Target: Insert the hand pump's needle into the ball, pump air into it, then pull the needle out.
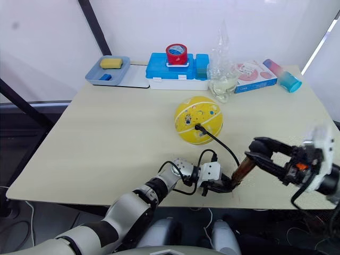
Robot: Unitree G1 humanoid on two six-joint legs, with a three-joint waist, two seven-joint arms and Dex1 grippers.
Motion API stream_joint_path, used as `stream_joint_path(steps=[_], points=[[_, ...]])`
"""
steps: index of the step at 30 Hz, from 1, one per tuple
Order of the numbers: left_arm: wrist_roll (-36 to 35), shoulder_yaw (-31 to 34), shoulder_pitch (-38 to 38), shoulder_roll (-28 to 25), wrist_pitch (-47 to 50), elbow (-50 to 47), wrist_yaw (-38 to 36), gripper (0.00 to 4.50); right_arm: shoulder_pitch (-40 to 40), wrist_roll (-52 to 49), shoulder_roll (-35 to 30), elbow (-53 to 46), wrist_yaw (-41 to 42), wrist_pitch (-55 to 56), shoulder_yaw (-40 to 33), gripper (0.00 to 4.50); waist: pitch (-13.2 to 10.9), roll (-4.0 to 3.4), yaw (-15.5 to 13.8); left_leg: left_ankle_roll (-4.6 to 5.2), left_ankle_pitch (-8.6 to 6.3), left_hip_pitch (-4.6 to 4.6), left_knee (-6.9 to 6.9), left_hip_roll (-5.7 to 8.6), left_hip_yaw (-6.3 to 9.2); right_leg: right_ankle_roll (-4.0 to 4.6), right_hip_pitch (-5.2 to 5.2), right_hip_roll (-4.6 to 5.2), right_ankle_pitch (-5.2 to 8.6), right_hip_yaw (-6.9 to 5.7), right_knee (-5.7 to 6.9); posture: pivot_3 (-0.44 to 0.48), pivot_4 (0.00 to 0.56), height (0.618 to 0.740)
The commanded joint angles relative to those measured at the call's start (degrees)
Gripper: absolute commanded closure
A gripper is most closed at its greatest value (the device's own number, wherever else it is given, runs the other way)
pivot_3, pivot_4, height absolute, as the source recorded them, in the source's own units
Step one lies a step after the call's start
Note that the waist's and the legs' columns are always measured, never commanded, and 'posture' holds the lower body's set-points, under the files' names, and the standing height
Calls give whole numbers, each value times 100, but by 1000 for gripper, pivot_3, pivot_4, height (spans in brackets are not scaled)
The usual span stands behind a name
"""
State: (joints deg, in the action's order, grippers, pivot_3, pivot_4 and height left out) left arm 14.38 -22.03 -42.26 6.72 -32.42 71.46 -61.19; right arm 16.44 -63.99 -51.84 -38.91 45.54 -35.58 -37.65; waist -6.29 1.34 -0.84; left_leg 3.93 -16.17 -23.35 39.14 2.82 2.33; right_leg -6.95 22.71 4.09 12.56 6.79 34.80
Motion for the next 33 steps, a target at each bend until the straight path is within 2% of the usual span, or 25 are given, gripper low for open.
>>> stream_joint_path(steps=[1,5,9,15,22,26,30,33], points=[[189,-141,109,-31,48,153,-143,3393,-336,-672,-428,22,-342,-216,-1117,2485,0,-2,0,0,0,-3,0,0,0,0,-1,2,0,0,0,0,150,737],[190,-142,105,-28,46,155,-148,3393,-648,-1285,-780,162,-584,-532,-1558,2485,0,-2,0,0,0,-13,0,0,3,0,2,6,0,-6,-4,0,150,737],[189,-142,96,-21,54,159,-150,3393,-749,-1412,-837,192,-682,-744,-1558,2485,0,-3,-5,0,0,-31,1,0,13,1,12,10,0,-17,-10,0,150,737],[182,-129,85,12,70,164,-120,3393,-38,-75,-277,-56,-297,-492,-500,2485,9,12,-2,0,0,-39,0,0,38,8,20,11,4,-47,-11,0,150,737],[192,-133,96,9,62,162,-105,3393,457,1609,371,232,-73,417,1166,2485,16,6,1,-23,0,-29,5,2,53,16,9,9,5,-63,1,0,150,737],[188,-123,99,19,61,159,-98,3393,630,2265,640,450,44,905,1773,2485,17,4,-7,-24,7,-28,6,3,65,24,6,5,9,-75,3,0,150,737],[186,-127,117,24,57,154,-115,3393,639,2296,795,468,113,1144,1720,2485,18,2,-5,-24,8,-26,6,4,73,26,2,3,10,-81,2,0,150,737],[193,-134,128,14,53,154,-126,3393,589,1888,750,304,211,1112,1243,2485,16,-1,-6,-28,9,-26,6,4,81,28,0,2,11,-87,3,0,150,737]])
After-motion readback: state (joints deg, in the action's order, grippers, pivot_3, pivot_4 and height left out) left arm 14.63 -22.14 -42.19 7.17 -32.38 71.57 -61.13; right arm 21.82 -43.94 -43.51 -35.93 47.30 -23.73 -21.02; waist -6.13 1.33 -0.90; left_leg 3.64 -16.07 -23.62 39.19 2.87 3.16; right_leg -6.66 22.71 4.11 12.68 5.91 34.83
